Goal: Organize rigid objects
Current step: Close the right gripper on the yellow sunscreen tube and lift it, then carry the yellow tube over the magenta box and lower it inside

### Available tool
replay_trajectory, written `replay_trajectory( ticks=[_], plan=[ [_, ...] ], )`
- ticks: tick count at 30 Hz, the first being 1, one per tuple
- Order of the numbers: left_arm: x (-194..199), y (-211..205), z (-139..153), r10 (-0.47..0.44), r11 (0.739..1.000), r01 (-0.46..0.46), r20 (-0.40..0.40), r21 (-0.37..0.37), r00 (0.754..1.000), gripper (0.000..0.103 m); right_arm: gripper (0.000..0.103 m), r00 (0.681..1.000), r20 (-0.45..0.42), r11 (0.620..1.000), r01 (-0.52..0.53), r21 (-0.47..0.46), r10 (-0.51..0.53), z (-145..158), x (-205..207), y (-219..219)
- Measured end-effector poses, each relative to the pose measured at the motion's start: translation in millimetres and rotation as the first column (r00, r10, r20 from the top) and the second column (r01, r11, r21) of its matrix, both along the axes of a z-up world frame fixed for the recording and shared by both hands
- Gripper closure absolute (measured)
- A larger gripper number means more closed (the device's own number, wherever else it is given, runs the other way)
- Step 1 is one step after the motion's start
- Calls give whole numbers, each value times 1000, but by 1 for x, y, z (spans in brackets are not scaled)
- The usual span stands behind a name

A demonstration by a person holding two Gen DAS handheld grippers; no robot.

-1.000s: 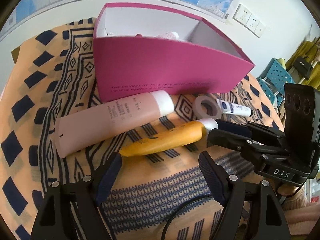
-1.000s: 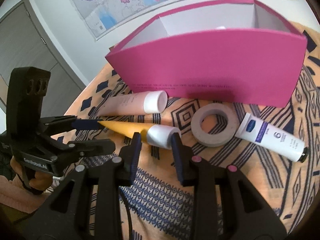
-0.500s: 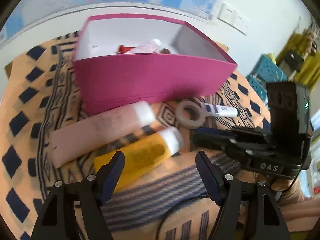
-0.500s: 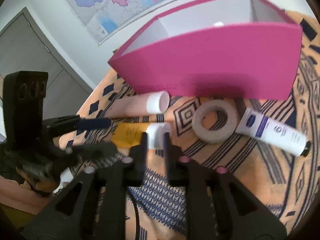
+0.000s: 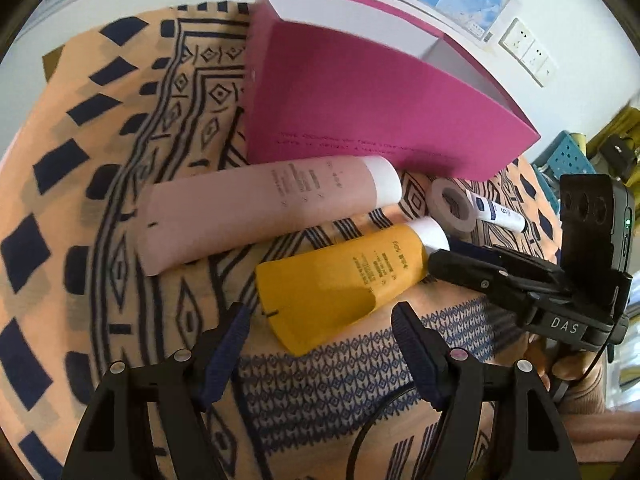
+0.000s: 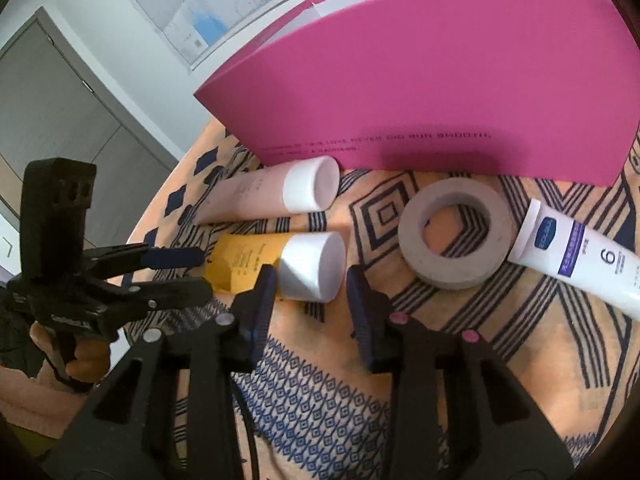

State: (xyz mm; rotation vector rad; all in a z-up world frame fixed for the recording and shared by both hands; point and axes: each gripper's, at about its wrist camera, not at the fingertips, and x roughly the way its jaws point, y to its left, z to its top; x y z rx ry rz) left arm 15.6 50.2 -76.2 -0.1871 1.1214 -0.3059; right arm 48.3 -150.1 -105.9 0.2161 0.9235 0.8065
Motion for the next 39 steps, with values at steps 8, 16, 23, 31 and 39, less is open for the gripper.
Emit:
replay_trajectory(
  ticks=[8,16,23,31,39],
  plan=[
    [3,-3,0,-18,999,19,3,-34,1000,23,97,999,-35,999,32,1,-32,-5,7,-10],
    [1,-17,-1,-74,997,74,11,-23,997,18,65,999,-25,996,44,72,-42,4,10,-15],
    [-14,-58,-1,-245,966,245,13,-81,969,18,65,998,-52,998,23,57,-20,3,2,-16],
    [-21,-126,-2,-480,861,478,32,-173,877,18,65,994,-41,994,101,28,-100,7,-12,-44],
    [-13,-87,28,-386,912,397,113,-99,916,18,64,994,-23,995,104,12,-103,16,-47,-65]
  ],
)
